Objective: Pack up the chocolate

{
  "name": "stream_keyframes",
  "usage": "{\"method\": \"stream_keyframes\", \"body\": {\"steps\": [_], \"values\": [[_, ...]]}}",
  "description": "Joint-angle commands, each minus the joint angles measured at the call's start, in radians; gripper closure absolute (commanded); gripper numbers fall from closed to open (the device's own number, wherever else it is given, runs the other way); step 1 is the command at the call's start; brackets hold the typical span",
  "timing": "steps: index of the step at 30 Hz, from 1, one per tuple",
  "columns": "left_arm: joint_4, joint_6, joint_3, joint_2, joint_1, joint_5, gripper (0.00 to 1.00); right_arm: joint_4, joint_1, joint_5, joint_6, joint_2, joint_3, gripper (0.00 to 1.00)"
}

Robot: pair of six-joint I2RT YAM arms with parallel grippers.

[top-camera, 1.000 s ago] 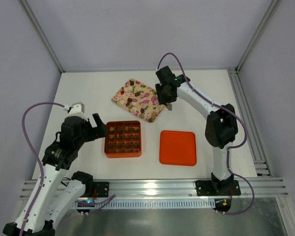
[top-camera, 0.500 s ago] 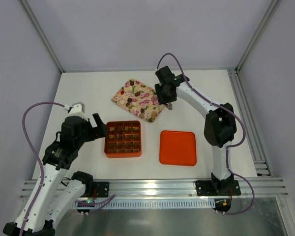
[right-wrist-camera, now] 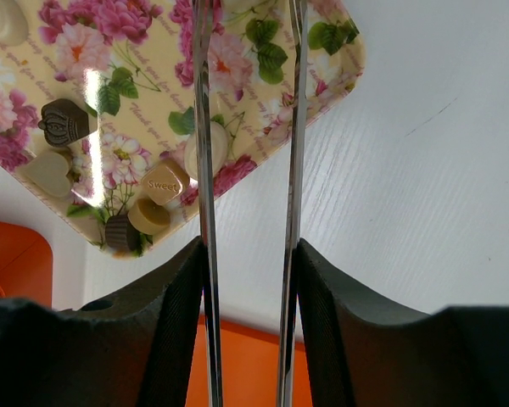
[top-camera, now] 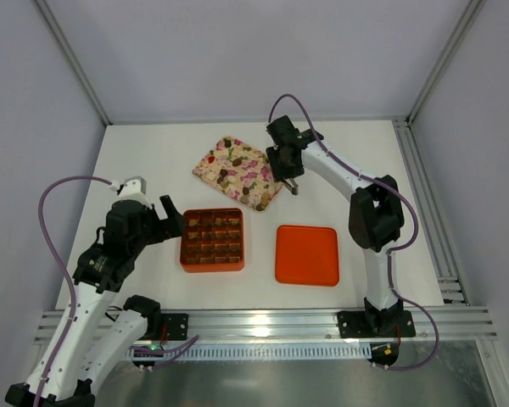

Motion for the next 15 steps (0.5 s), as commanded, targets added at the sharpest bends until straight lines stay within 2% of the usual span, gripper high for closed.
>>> {"method": "stream_keyframes", "body": {"steps": [1,10,15], "values": [[0.015,-0.002,0.013,0.002,-0.002,0.005,0.0,0.029,-0.005,0.006,-0.015,-0.008,0.041,0.53],[0.015,-0.003,0.013,0.001,-0.002,0.005,0.0,0.019,-0.006,0.004,-0.016,-0.001,0.048,0.62],[0.015,-0.003,0.013,0.001,-0.002,0.008,0.0,0.006,-0.006,-0.004,0.005,-0.043,0.025,0.63]]}}
